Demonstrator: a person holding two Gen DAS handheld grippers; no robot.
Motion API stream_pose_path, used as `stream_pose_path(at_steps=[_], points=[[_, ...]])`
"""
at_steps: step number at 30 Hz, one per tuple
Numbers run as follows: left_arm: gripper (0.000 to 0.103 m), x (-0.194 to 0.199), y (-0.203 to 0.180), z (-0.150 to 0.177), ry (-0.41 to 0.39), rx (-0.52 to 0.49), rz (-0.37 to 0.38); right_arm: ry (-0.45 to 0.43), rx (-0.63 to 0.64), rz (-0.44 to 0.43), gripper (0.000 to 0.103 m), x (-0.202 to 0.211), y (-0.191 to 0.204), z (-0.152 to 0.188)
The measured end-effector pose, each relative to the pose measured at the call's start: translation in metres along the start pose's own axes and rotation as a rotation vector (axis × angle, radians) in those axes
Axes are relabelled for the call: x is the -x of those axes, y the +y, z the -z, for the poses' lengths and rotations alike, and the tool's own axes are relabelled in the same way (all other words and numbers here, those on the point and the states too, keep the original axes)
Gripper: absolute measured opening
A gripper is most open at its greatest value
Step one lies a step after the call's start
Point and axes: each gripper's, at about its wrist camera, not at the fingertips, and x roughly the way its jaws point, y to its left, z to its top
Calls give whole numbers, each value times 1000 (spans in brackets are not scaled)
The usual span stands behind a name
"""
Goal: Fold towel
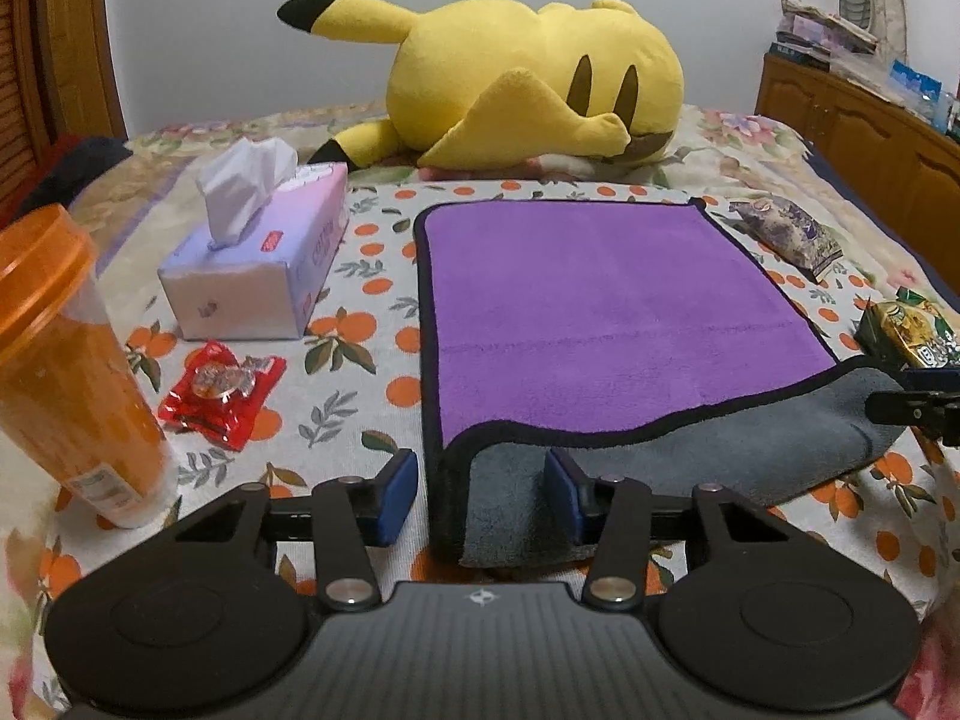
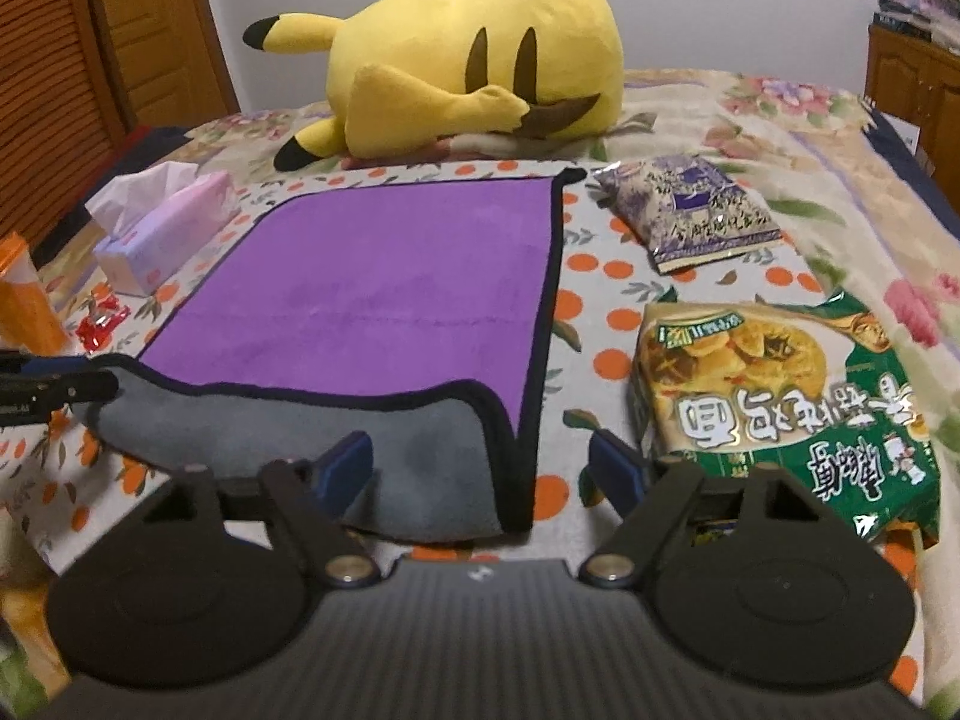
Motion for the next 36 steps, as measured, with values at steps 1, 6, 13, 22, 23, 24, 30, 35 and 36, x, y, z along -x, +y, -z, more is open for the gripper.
stream_pose_path(at_steps=[1, 6, 13, 22, 23, 24, 30, 35, 36], points=[[46, -1, 0, 1, 8, 1, 5, 4, -9, -6, 77, -1, -2, 0], [40, -4, 0, 2, 33, 11, 29, 27, -42, -45, 68, -9, -7, 1], [36, -1, -5, 3, 32, -3, 39, 23, -21, -54, 53, -8, -6, 0], [21, 0, -8, 3, 21, -22, 45, 10, 5, -49, 27, -6, -4, -2], [20, 1, -9, 3, 15, -29, 42, 8, 8, -47, 22, -6, -4, -2], [16, 2, -10, 3, 9, -33, 42, 6, 12, -42, 21, -6, -4, -2], [10, 8, -11, -1, -21, -31, 56, -9, 26, -46, 8, -5, -5, -2], [10, 15, -13, -5, -49, -19, 67, -25, 33, -45, 7, -4, -4, -3], [9, 17, -13, -6, -55, -16, 70, -29, 32, -47, 7, -3, -4, -3]])
